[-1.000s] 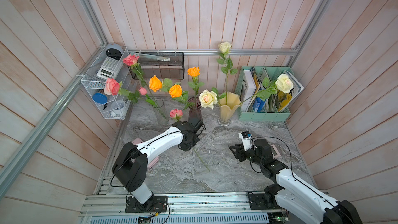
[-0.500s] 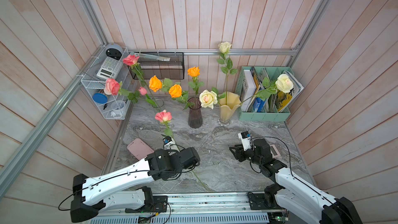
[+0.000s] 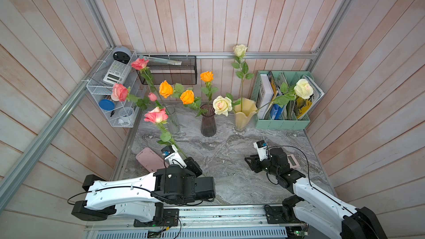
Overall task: Arrange the flowers in different vases according to their colors
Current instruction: Insert the flower into the vase.
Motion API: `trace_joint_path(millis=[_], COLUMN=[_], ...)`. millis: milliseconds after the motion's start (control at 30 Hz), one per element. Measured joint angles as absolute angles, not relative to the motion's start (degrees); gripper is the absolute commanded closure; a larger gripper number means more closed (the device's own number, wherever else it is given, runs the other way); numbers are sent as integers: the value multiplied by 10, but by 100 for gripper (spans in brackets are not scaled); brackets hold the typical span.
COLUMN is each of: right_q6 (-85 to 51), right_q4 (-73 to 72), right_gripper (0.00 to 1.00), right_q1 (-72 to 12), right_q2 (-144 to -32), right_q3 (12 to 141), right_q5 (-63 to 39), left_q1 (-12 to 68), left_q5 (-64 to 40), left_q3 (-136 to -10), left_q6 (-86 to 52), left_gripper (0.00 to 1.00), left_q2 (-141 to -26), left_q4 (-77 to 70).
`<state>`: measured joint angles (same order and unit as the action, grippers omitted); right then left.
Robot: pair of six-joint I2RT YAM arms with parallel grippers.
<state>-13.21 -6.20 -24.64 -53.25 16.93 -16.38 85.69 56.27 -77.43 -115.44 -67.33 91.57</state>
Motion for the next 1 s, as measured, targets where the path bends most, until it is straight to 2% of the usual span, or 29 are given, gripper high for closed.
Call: trace_joint_path(millis=[233, 367, 467, 767, 900, 1000], right_q6=[-132, -132, -132, -132, -132, -131], right_q4=[-62, -62, -62, -63, -63, -63], right_gripper=[52, 52, 52, 52, 52, 52], right_q1=[-246, -246, -246, -246, -246, -246], right_q2=[-549, -561, -565, -578, -586, -591], right_q3=[170, 170, 170, 173, 175, 179], right_q5=[-164, -165, -166, -166, -168, -175], left_q1=[854, 802, 732, 548, 483, 416], left_q5=[669, 737, 763, 764, 739, 704], left_q3=[-818, -893, -917, -904, -903, -903], left_q6=[-1118, -1028, -884, -396, -244, -182], left_gripper=[100, 100, 100, 100, 100, 100], left_q2=[-667, -681, -669, -584, -595, -621], left_q4=[933, 932, 888, 578, 447, 389])
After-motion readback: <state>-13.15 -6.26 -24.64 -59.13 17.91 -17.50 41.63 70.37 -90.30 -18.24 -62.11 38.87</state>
